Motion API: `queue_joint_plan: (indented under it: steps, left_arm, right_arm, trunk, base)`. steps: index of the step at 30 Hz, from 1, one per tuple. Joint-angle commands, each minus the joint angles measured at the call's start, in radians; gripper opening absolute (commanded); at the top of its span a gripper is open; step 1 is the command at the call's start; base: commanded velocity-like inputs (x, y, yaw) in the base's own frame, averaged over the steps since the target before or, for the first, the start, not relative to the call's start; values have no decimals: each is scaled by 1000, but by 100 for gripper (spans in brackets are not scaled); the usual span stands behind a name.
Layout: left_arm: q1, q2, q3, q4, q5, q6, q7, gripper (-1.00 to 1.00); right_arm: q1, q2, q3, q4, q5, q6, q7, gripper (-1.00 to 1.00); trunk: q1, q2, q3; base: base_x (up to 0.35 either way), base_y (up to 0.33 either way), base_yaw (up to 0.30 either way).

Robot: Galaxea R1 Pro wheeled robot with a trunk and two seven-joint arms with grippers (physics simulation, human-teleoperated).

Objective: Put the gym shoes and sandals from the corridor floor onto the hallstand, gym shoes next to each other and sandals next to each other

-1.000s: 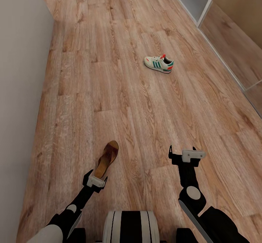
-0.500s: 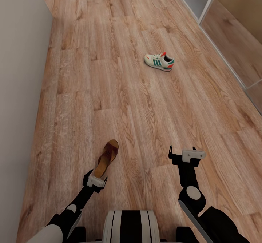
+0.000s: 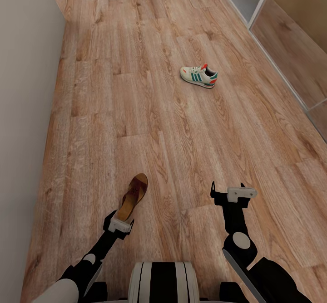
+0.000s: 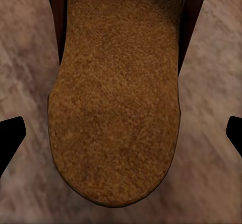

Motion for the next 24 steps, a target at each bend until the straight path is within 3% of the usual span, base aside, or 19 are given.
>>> queue_joint_plan:
  steps: [1, 24]
  left_arm:
    - [-1, -1, 9, 0, -2, -2, -8, 100]
    - [-4, 2, 9, 0, -2, -1, -8, 100]
  right_arm:
    - [-1, -1, 3, -2, -3, 7, -8, 100]
    - [-1, -1, 3, -2, -3, 7, -8, 100]
  trunk:
    - [0, 0, -1]
    - [0, 0, -1]
  base:
    - [0, 0, 0]
    - [0, 0, 0]
